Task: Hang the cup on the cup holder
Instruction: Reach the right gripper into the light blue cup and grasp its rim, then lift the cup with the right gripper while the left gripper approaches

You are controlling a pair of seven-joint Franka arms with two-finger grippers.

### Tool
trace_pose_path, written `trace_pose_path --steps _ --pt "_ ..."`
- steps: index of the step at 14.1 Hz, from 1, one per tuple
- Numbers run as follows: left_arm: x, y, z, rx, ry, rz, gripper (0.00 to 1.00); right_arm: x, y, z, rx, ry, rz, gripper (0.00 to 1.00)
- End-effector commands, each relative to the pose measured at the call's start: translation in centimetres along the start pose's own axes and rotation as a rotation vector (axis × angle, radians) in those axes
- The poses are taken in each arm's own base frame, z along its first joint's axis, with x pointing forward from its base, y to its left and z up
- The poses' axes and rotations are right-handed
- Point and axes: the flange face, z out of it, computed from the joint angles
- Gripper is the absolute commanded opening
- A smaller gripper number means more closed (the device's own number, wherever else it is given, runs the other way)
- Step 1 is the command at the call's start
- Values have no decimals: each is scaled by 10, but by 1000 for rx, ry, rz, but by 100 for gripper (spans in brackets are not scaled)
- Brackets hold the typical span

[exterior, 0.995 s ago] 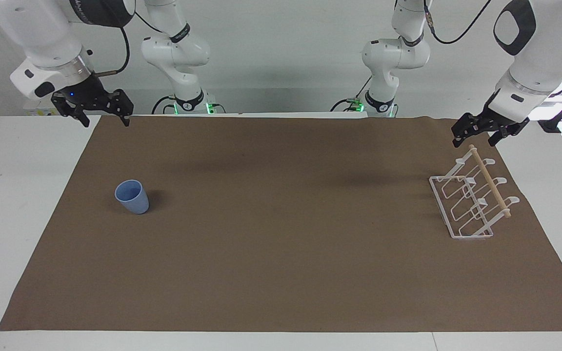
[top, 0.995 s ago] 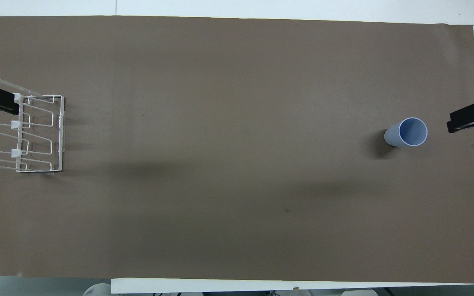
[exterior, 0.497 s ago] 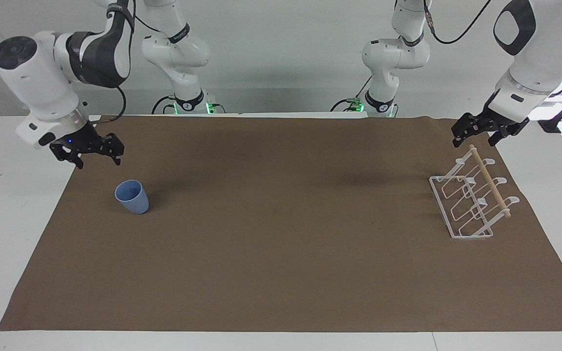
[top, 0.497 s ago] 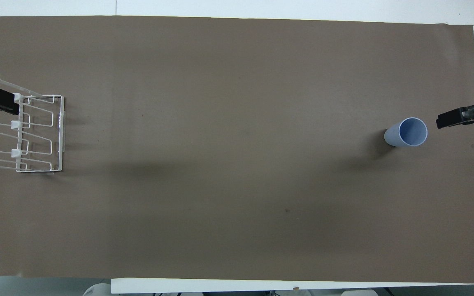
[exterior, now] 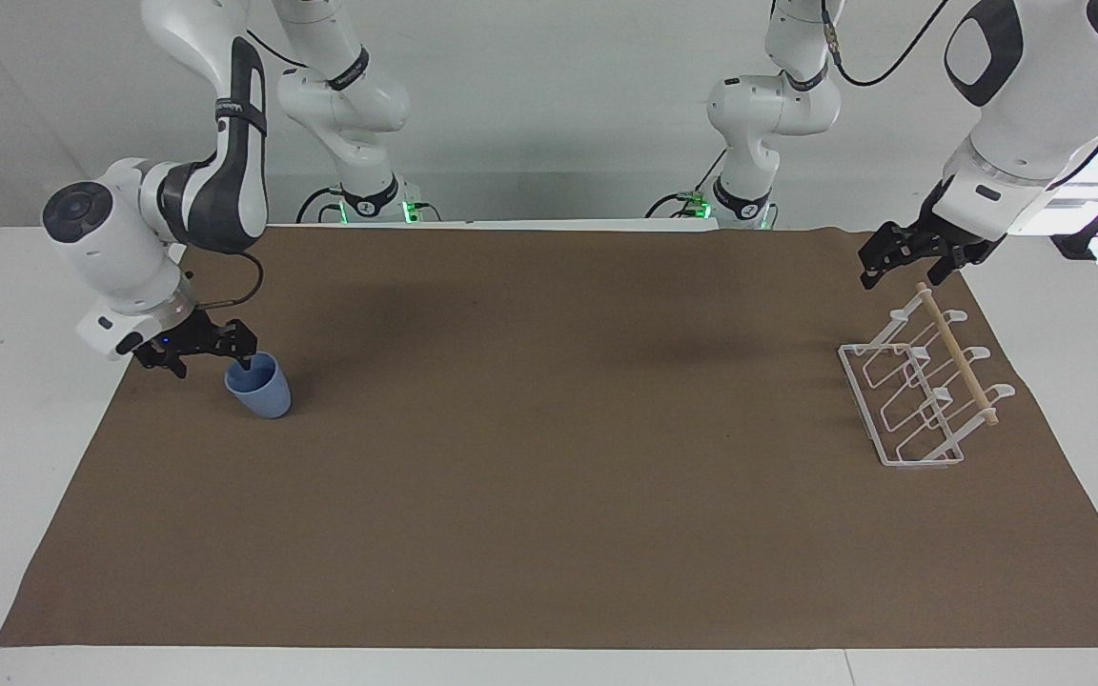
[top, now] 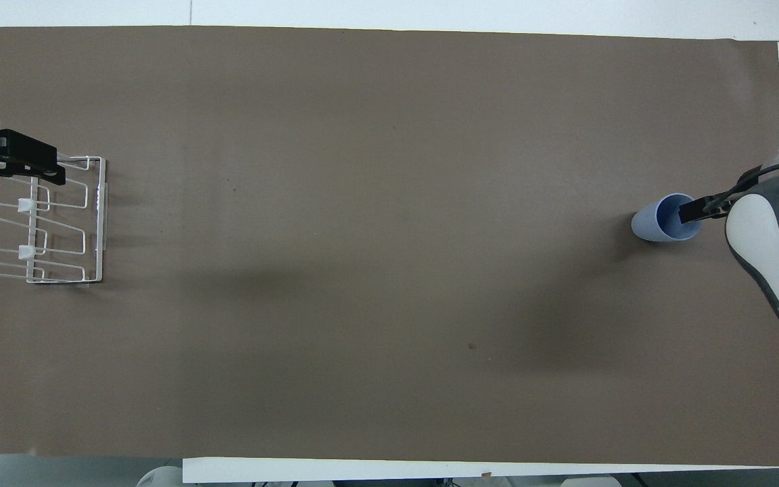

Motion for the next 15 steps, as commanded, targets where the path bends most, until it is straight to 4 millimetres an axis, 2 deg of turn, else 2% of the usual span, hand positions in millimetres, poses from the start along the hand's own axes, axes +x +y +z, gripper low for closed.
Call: trace_pose_path --steps 1,4,5,7,9,10,11,12,13,15 --pt "-18 3 7 -44 -42 -221 100 -6 5 21 12 2 -17 97" --pt "-48 36 34 -16 -87 -511 100 -10 3 38 11 8 -21 89" --pt "-58 48 42 -7 -91 -596 100 -13 1 41 13 2 -24 84" --pt "-66 53 48 2 -94 -733 100 -14 1 43 15 -2 -24 68" --pt "-68 60 48 -11 -79 -922 100 -14 0 43 15 -2 -24 43" --pt "-66 64 47 -47 -92 -1041 100 -13 -2 43 15 -3 -30 27" --pt "-66 67 47 -65 -109 -1101 100 -12 -3 42 15 -3 -30 11" --pt "-67 75 47 -69 -109 -1139 100 -11 -4 41 14 -1 -26 1" --pt "-75 96 48 -70 -105 -1180 100 -10 -3 40 13 1 -27 0" --pt "-77 107 51 -64 -105 -1242 100 -8 -3 38 10 3 -30 0"
